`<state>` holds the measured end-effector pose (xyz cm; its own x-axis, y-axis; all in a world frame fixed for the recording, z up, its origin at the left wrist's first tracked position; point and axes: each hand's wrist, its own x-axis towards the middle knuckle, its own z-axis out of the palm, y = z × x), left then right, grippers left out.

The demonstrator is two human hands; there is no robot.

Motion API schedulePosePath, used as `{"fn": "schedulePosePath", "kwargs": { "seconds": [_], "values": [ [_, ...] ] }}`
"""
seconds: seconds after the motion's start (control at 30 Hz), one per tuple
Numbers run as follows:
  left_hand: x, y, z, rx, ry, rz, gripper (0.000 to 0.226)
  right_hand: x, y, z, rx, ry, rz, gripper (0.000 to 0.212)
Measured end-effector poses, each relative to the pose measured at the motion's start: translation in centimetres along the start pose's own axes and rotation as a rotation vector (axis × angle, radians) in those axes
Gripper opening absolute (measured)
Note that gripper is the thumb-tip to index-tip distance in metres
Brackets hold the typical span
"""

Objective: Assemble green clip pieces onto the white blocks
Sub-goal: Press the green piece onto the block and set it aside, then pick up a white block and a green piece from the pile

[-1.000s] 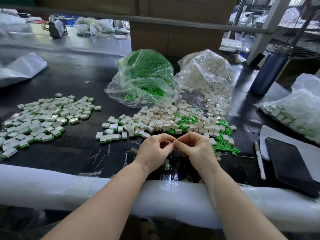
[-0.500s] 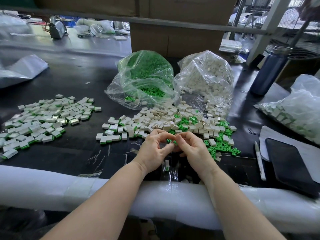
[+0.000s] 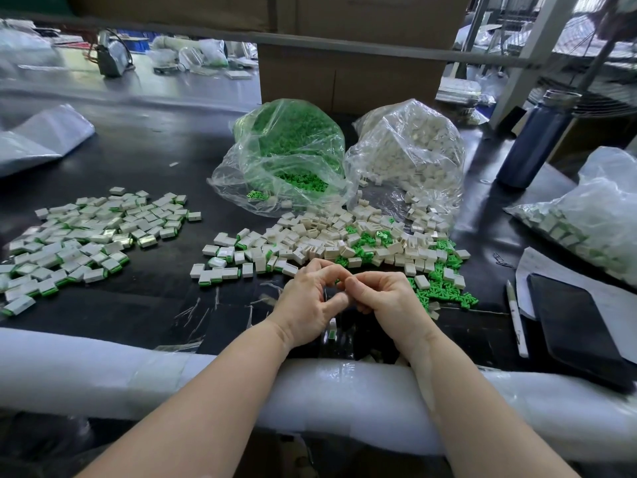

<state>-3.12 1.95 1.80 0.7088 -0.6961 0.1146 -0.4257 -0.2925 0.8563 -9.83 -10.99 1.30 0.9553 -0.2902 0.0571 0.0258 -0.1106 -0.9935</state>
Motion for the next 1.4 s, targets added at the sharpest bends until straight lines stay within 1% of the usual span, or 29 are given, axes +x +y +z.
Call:
{"fn": "schedulePosePath", "kwargs": {
  "seconds": [0.27, 0.53, 0.67, 0.7, 0.8, 0.87, 1.0, 1.13, 1.23, 1.33, 1.4],
  "values": [
    [0.1, -0.3, 0.1, 0.057, -0.012, 0.008, 0.014, 0.1, 0.1, -0.1, 0.003, 0.017, 0.008, 0.019],
    [0.2, -0.4, 0.2, -0.018, 0.012, 0.006, 0.017, 0.0, 0.1, 0.3, -0.035, 0.031, -0.017, 0.017],
    [0.3, -0.8, 0.2, -0.017, 0.031, 0.022, 0.01, 0.0, 0.1, 0.5, -0.064, 0.034, -0.029, 0.019],
    [0.4, -0.9, 0.2, -0.03, 0.042, 0.028, 0.008, 0.0, 0.1, 0.6, -0.064, 0.042, -0.031, 0.018],
    [0.5, -1.4, 0.3, -0.034, 0.08, 0.024, 0.012, -0.1, 0.0, 0.6, -0.061, 0.1, -0.05, 0.012],
    [0.6, -1.4, 0.3, -0.027, 0.091, 0.014, 0.007, -0.1, 0.0, 0.4, -0.06, 0.153, -0.068, 0.011],
    [0.5, -1.4, 0.4, -0.045, 0.077, -0.012, 0.005, -0.2, 0.0, 0.3, -0.161, 0.219, -0.13, 0.017],
    [0.5, -1.3, 0.4, -0.029, 0.052, -0.029, 0.008, 0.0, 0.2, 0.4, -0.326, 0.234, -0.14, 0.011],
    [0.4, -1.2, 0.5, -0.039, 0.052, -0.035, 0.01, 0.1, 0.4, 0.4, -0.37, 0.231, -0.116, 0.006],
    [0.4, -1.2, 0.6, -0.045, 0.099, -0.037, 0.013, 0.0, 0.3, 0.4, -0.382, 0.241, -0.136, 0.008],
    [0.4, -1.2, 0.6, -0.008, 0.17, -0.031, 0.017, 0.0, 0.2, 0.4, -0.408, 0.288, -0.161, 0.008]
  ]
}}
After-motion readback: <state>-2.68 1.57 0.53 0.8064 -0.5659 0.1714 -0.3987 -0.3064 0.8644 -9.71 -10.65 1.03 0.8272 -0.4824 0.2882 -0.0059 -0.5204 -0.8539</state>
